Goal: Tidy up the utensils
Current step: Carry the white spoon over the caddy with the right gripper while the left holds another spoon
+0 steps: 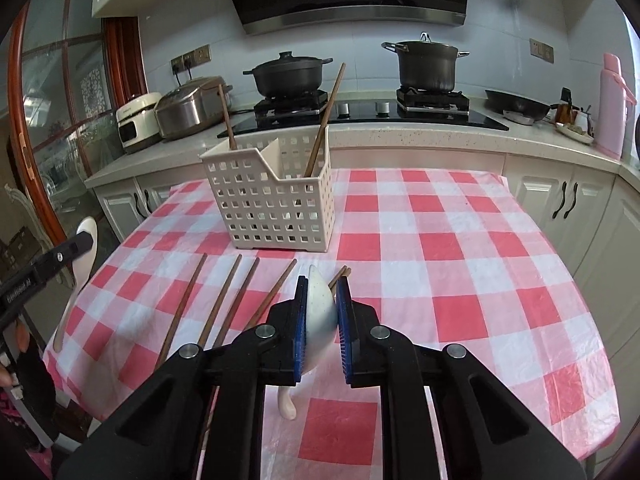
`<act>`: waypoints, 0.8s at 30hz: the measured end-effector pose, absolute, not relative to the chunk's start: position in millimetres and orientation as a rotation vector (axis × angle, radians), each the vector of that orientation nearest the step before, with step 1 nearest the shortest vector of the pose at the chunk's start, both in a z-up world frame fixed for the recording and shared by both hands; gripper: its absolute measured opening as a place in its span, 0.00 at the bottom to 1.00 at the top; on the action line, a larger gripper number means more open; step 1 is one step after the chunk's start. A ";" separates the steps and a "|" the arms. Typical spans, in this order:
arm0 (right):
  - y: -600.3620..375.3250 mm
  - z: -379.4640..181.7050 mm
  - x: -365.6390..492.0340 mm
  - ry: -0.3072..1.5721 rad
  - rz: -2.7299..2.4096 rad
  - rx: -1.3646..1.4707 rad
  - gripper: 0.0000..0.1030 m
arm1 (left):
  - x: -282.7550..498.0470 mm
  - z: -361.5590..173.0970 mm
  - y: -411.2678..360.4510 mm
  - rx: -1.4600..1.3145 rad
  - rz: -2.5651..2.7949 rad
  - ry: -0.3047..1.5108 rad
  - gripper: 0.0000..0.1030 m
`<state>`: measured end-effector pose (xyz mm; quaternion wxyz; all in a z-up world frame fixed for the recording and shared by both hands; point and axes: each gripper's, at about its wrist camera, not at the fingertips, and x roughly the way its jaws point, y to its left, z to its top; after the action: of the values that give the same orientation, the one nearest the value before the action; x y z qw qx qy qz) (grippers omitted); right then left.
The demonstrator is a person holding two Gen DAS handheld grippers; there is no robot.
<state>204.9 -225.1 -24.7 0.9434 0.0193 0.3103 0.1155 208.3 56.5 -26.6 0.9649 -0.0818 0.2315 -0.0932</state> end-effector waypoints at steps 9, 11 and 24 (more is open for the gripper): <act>-230.4 -22.5 202.2 0.609 0.247 0.062 0.14 | 215.9 -27.5 49.4 -0.165 -0.198 0.466 0.05; -228.7 -17.8 201.7 0.595 0.250 0.053 0.14 | 220.2 -23.1 50.9 -0.188 -0.223 0.460 0.05; -210.4 20.7 222.6 0.492 0.280 -0.021 0.14 | 265.4 19.3 48.8 -0.211 -0.279 0.404 0.05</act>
<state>222.6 -210.4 20.7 0.9601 -0.0104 0.2427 0.1382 265.4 48.8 19.3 0.9646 -0.1042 0.1994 -0.1379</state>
